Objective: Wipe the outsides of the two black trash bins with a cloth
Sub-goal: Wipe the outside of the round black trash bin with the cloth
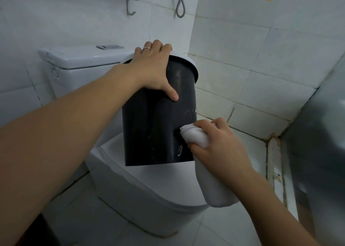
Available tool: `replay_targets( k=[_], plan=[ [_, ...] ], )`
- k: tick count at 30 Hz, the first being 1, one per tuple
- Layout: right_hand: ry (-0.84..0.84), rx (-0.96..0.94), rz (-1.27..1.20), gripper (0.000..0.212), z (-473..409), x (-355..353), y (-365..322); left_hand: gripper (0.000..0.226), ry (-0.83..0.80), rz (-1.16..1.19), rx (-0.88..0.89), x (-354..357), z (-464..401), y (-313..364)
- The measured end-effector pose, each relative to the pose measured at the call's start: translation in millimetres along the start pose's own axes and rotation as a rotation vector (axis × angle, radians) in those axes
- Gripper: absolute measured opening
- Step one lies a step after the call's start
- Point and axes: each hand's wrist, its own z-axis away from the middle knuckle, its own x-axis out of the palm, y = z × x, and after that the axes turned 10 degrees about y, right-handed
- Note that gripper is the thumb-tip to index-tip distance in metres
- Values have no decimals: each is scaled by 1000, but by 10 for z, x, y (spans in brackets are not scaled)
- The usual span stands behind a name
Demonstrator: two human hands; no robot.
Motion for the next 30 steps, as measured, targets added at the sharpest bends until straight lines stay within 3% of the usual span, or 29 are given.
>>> replay_targets(
  k=[9, 18, 30],
  plan=[
    [18, -173, 183, 35, 272, 33, -66, 137, -28, -19, 12, -28, -22, 16],
    [81, -63, 153, 30, 33, 81, -114, 136, -36, -47, 21, -36, -38, 80],
    [61, -149, 171, 32, 285, 50, -152, 136, -33, -58, 44, -35, -26, 97]
  ],
)
